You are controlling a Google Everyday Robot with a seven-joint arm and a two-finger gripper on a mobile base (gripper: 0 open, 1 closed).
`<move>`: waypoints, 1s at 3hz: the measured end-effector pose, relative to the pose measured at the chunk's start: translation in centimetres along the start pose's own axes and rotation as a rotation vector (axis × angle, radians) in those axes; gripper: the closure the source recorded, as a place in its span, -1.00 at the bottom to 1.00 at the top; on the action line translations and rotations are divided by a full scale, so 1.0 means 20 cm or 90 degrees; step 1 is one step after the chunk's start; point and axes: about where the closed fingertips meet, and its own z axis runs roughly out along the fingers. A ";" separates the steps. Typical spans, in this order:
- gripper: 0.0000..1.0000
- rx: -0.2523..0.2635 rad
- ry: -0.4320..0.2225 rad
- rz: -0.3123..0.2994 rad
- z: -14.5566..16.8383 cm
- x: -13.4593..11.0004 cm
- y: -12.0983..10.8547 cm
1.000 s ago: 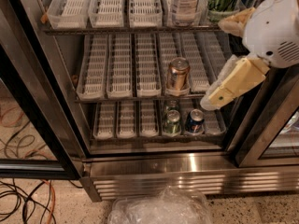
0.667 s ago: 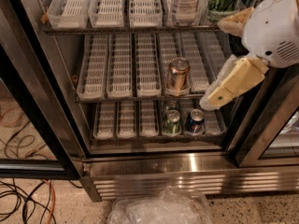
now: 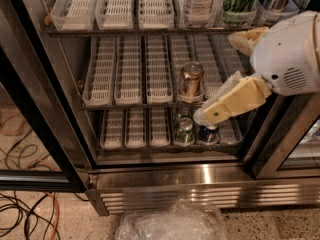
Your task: Pick blue plastic bottle from top shelf of fridge
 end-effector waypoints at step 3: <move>-1.00 0.094 -0.188 0.160 0.45 -0.29 0.04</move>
Offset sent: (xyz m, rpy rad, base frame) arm 0.0951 0.0797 0.0296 0.4021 -0.2747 -0.2904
